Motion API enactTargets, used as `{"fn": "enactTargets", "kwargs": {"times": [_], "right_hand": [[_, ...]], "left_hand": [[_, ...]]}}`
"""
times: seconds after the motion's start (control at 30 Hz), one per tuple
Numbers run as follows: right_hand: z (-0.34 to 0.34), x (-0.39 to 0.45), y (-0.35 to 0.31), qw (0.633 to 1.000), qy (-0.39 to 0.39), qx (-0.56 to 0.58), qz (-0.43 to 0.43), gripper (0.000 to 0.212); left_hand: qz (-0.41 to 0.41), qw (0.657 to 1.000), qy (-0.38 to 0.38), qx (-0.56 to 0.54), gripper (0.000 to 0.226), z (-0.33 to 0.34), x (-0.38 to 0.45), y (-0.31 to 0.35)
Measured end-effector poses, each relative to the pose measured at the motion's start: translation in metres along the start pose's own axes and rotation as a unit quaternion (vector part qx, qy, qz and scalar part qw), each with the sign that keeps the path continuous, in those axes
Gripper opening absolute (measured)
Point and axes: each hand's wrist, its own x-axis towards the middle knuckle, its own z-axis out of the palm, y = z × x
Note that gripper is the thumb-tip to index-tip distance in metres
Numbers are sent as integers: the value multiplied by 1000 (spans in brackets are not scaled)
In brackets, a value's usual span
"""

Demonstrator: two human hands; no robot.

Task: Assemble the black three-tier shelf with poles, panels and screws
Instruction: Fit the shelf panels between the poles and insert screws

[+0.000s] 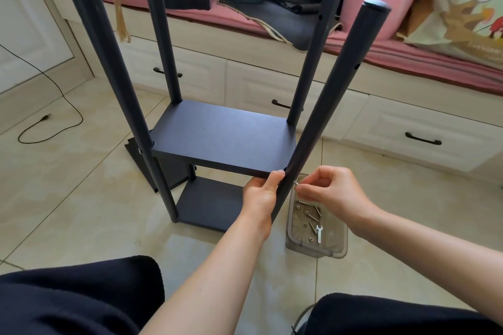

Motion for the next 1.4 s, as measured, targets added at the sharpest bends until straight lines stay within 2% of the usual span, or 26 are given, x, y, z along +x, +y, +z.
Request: {"fn": "enactTargets", "kwargs": {"times": [0.47, 0.67, 0.93, 1.17, 1.4], "right_hand": [[-1, -3, -2, 998, 5, -50, -33, 14], [1, -3, -1, 992, 20, -89, -86, 26], [-3, 0, 3, 996, 3, -65, -61, 21], [-1, 1, 3, 998, -4, 3, -55, 10], [3, 3, 4, 997, 8, -25, -74, 10]], "left_hand": [[-2, 1000, -2, -1, 23, -1, 1, -1], [2, 1000, -7, -10, 31, 0, -1, 1], [0, 1000, -4, -4, 33, 0, -2, 1], [1, 1000, -9, -4, 31, 0, -3, 1], [4, 1000, -7, -8, 29, 0, -3, 1]]}}
